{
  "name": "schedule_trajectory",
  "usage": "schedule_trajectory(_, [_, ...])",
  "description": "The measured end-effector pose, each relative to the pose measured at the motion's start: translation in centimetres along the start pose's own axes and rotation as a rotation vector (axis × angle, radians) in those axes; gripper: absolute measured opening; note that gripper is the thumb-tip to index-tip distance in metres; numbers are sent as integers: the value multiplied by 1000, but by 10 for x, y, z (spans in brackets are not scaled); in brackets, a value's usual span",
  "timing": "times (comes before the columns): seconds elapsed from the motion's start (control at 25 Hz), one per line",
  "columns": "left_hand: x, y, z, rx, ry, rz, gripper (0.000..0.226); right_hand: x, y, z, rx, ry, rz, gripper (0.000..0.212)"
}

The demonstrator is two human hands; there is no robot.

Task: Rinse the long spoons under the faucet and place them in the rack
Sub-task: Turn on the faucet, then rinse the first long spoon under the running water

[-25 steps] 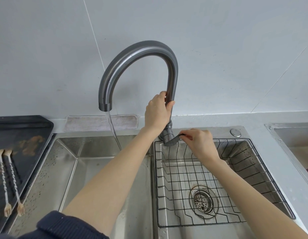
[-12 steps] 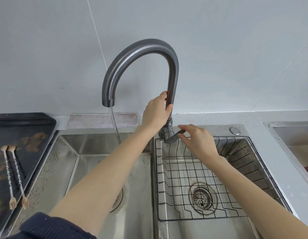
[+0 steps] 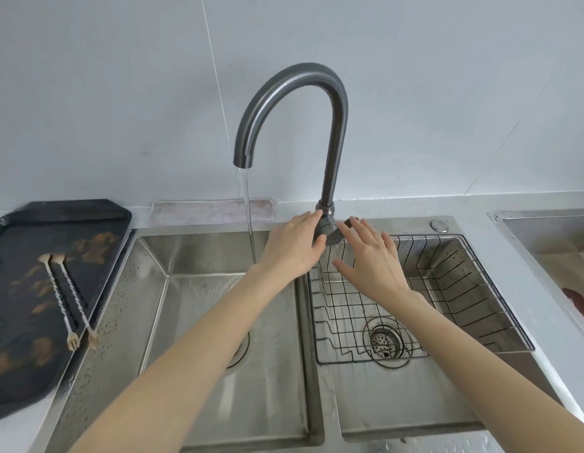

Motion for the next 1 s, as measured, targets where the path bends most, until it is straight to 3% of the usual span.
schedule_trajectory(0.4, [76,-71,-12,-188,-19,85,61,47,-61,-28,34,-69,-45,68])
schedule_trajectory(1.0, [165,-228,26,-158,30,207,63,43,-213,-95,4,-149,57,60])
Point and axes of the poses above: each hand's wrist, its own x-axis away from the middle knuckle, its own z-axis out of the back of the hand, y = z × x, the point moved 2 cm from there along -x, towards the middle knuckle, and after that the axes turned 8 degrees about -y, right-handed, at the moved point
